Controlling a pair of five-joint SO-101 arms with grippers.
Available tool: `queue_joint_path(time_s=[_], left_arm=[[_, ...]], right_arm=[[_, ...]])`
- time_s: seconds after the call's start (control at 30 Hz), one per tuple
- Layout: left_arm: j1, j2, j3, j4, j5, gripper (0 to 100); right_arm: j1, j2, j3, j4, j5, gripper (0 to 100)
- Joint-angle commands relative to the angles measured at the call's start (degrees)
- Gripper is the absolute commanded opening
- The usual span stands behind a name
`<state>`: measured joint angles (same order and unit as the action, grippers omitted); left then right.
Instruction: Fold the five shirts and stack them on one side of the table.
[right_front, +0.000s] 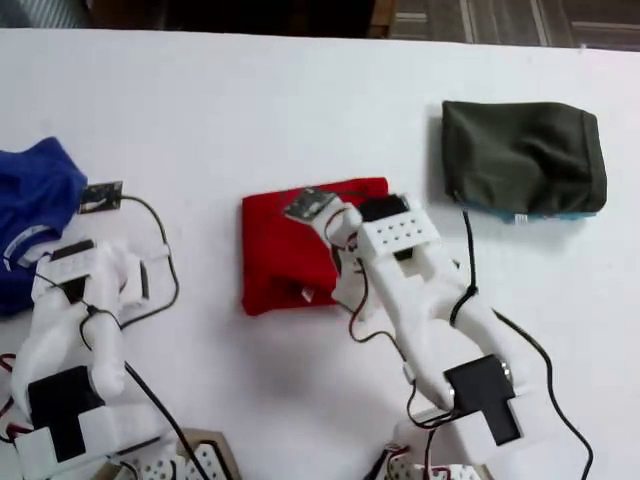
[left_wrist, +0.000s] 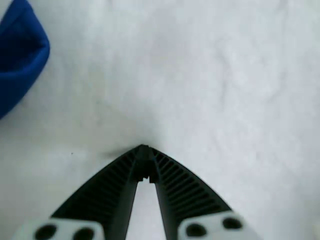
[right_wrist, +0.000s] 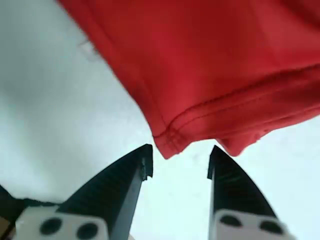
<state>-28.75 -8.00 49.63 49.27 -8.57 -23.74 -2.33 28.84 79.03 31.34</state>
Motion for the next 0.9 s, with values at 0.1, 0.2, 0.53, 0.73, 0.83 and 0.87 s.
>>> queue_joint_path(time_s=[0.1,0.2,0.53,0.73,0.83,0.87], left_arm=[[-0.3,0.1,-1.6,0.4,-0.1,3],[-0.3,0.1,-1.6,0.4,-0.1,3],[-0.3,0.1,-1.6,0.4,-0.1,3],[-0.3,0.1,-1.6,0.4,-0.1,3],[-0.3,0.1,-1.6,0.4,-0.1,3],[-0.3,0.1,-1.6,0.4,-0.1,3]], right_arm=[[-3.5,-3.2,4.7,-8.0,-2.5,18.7],[-3.4,-3.1,5.0,-11.9,-2.6,18.7],[-3.4,1.5,4.8,-15.3,-2.2,18.7],[-3.4,3.6,4.7,-16.2,-2.2,13.3],[-3.3,1.2,4.9,-16.0,-2.3,4.1],[-2.9,0.0,4.8,-15.3,-2.4,1.6]])
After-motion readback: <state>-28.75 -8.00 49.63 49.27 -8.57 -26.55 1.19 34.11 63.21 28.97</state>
